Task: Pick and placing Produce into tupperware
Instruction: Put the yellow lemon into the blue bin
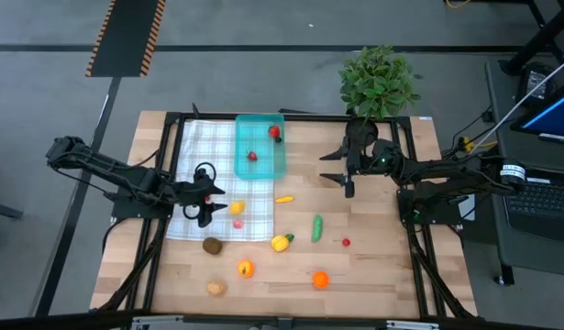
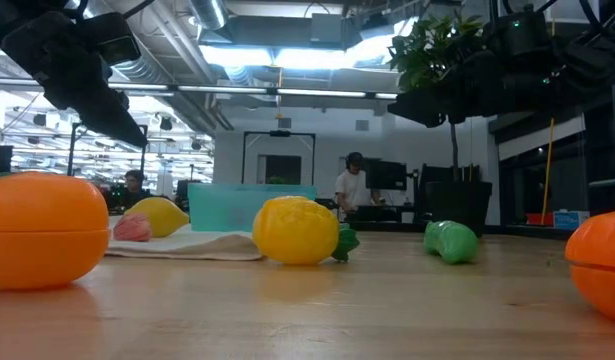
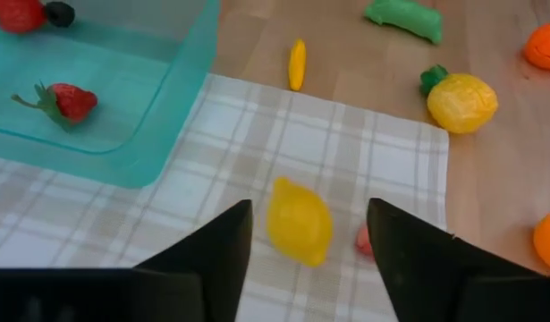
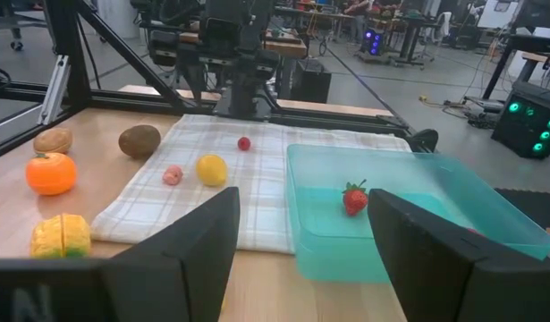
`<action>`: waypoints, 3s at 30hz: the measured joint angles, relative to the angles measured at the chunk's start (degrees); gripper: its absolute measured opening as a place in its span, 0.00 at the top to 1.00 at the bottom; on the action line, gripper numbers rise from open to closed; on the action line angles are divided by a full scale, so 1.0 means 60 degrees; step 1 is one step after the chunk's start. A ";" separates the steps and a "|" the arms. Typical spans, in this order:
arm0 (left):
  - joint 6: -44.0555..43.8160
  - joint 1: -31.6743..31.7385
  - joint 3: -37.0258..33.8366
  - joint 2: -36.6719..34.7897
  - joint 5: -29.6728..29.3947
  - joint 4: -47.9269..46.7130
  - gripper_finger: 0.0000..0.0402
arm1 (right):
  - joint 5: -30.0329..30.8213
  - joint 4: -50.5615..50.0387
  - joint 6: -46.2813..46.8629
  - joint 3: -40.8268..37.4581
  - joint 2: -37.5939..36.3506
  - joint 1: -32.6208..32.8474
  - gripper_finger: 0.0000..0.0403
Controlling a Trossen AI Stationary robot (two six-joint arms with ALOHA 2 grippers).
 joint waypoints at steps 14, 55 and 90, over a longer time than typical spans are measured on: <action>-0.0459 0.0481 -0.0004 0.0368 0.0074 0.0822 0.41 | 0.0000 0.0000 0.0000 0.0004 0.0000 0.0002 0.38; -0.3334 0.0674 0.4299 0.7213 0.1005 -0.2701 0.43 | 0.0000 -0.0597 0.0168 0.0004 0.0000 0.0003 0.38; -0.2249 0.1155 0.4291 0.8047 0.0864 -0.2672 0.43 | 0.0000 -0.0590 0.0259 0.0007 0.0000 0.0004 0.38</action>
